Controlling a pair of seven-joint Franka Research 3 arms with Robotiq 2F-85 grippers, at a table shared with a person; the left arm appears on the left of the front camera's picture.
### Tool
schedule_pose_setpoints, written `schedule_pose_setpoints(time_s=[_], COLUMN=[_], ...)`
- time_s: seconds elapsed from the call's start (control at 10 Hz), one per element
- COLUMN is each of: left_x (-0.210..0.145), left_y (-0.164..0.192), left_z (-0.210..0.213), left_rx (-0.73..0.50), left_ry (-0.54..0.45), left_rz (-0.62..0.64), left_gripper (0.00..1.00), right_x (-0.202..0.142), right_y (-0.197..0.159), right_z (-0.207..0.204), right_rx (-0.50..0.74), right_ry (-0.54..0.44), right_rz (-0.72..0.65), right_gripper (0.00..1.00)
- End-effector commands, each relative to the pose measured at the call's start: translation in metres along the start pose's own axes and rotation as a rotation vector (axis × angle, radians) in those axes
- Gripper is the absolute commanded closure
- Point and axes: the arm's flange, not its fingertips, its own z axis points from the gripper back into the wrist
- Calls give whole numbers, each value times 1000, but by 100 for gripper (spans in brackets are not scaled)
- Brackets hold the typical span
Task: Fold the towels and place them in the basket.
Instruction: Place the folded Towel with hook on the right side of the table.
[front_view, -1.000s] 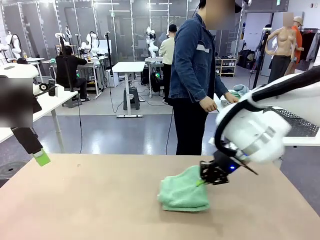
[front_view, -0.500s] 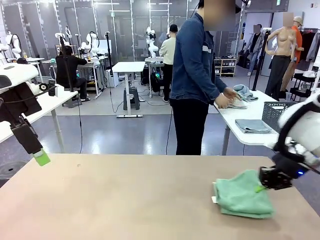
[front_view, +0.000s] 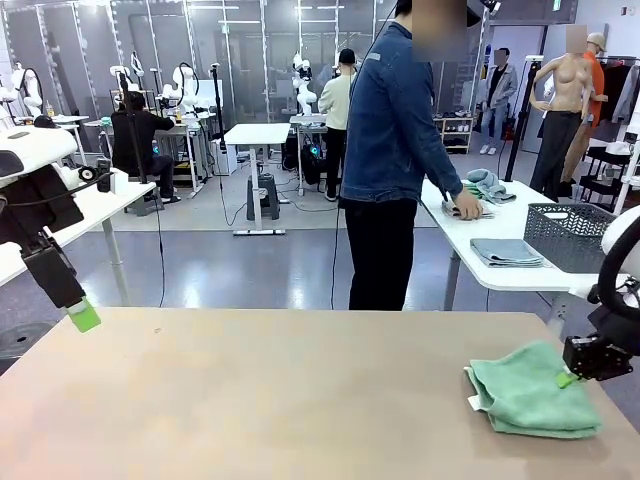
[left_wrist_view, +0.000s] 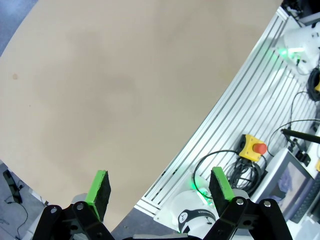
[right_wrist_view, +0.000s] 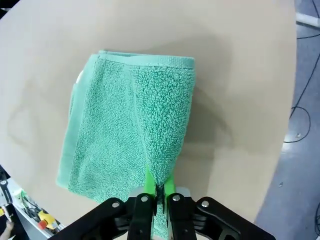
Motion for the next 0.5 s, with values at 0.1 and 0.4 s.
schedule_pose_setpoints(time_s=[0.1, 0.4], left_x=[1, 1], left_y=[1, 1], left_z=[-1, -1], left_rx=[8, 8], left_ry=[-8, -8], left_rz=[-3, -3], left_gripper=[0, 0], right_x=[7, -3], right_y=[8, 18], right_z=[3, 7], right_rx=[-66, -106], right_ry=[14, -19], right_rz=[10, -9], right_gripper=[53, 0])
